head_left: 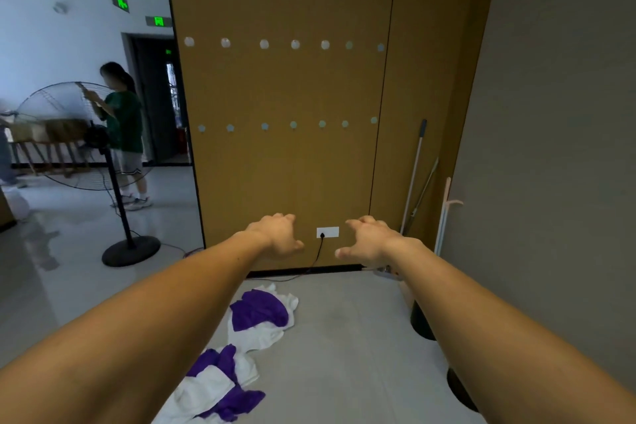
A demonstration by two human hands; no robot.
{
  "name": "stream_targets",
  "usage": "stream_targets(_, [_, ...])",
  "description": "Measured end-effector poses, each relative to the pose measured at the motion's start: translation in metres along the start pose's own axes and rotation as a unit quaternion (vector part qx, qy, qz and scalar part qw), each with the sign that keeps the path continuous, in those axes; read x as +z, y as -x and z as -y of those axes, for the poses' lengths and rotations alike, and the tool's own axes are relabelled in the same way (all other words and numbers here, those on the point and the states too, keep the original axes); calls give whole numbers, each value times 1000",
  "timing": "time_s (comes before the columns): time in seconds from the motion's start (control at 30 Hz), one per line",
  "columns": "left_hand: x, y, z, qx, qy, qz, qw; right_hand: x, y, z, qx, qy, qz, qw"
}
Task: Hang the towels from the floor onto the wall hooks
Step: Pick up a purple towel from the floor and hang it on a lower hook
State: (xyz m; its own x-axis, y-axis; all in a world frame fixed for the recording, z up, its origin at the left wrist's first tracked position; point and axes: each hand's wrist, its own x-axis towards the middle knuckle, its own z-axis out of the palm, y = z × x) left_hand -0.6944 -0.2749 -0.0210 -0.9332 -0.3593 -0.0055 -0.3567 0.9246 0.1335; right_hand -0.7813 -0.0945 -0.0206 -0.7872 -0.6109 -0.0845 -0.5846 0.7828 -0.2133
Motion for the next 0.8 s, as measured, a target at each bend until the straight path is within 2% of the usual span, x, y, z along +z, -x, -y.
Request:
stream_targets(0.2, [9,-98,-3,2,14,22,1000,-7,-96,-33,-6,5,13,1000])
stream_targets(0.33, [16,-177,3,27,17,33,999,-11,-174,-43,-4,8,9,1000])
stream_targets(0.43, [18,-240,12,49,18,52,997,-5,-233,-46,7,-8,36,999])
stream_targets(0.63, [36,-348,47,66,-25,194,979,3,-339,-46,13,-20,111,993])
stream_targets(0.8, [60,-429,61,65,-6,219,974,10,-419,-56,23,-37,155,987])
